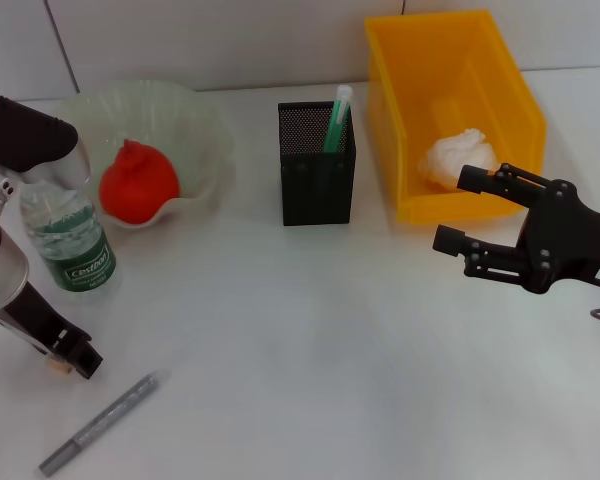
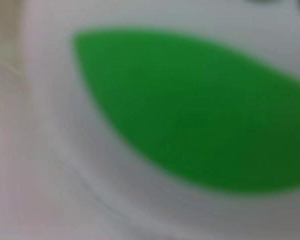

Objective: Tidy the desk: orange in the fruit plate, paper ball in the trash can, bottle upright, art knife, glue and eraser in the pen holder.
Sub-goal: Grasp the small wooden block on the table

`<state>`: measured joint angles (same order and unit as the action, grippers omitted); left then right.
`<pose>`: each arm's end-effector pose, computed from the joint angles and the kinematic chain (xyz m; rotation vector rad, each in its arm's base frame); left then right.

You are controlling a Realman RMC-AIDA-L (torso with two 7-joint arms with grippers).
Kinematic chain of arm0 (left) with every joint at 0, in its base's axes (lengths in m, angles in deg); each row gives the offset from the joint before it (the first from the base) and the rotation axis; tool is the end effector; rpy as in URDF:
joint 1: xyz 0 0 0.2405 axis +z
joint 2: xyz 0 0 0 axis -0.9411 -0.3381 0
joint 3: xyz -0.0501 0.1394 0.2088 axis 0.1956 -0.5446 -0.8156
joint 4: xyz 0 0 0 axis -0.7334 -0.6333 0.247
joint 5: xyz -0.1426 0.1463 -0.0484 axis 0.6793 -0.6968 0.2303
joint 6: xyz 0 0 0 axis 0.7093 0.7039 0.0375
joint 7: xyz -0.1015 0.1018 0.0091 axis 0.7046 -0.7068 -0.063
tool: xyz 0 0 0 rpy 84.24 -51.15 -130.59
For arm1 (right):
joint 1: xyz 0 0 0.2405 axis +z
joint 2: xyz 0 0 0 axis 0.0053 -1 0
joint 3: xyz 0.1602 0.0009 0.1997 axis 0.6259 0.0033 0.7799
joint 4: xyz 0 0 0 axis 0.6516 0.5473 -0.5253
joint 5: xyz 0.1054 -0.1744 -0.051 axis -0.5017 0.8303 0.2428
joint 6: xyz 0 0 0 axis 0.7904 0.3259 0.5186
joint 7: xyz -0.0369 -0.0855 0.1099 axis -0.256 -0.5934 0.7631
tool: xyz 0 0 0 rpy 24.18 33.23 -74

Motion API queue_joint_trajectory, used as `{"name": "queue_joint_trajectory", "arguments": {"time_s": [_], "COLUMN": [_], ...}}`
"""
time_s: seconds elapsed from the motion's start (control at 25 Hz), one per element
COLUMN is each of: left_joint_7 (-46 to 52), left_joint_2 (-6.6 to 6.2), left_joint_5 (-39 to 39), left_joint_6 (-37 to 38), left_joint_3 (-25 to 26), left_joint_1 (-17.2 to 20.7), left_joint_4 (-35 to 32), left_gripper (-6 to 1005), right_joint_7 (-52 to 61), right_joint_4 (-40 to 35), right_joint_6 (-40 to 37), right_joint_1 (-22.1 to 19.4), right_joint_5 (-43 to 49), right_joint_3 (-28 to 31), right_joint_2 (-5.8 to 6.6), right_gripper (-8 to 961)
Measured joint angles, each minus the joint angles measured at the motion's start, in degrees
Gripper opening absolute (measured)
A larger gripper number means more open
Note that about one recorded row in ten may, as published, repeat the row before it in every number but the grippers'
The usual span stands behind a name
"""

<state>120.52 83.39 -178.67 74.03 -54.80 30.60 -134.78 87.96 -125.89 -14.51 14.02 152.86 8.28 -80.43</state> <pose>-0.2255 0.3574 -0.0058 -2.3358 -1.1839 0.8500 0.2801 0.2779 0.0326 -2.4529 0.3999 1.0104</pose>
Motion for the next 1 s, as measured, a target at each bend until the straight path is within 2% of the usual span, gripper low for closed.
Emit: {"name": "queue_joint_trajectory", "arguments": {"time_s": [0.28,0.44,0.96,1.0], "left_joint_7": [0.32,0.34,0.99,0.99], "left_joint_2": [-0.01,-0.01,-0.01,-0.01], "left_joint_5": [-0.13,-0.14,-0.13,-0.13], "left_joint_6": [-0.08,-0.09,-0.09,-0.09], "left_joint_3": [-0.27,-0.27,-0.27,-0.27], "left_joint_1": [-0.14,-0.17,-0.18,-0.18], "left_joint_4": [0.09,0.09,0.18,0.18], "left_gripper": [557,469,471,444], "right_joint_7": [0.00,0.00,0.00,0.00], "right_joint_4": [0.00,0.00,0.00,0.00], "right_joint_6": [-0.11,-0.11,-0.11,-0.11], "right_joint_1": [-0.04,-0.03,-0.03,-0.05], "right_joint_5": [-0.02,-0.08,-0.14,-0.15], "right_joint_3": [-0.03,-0.18,-0.19,-0.18], "right_joint_2": [0.00,0.00,0.00,0.00], "right_gripper": [832,832,832,832]}}
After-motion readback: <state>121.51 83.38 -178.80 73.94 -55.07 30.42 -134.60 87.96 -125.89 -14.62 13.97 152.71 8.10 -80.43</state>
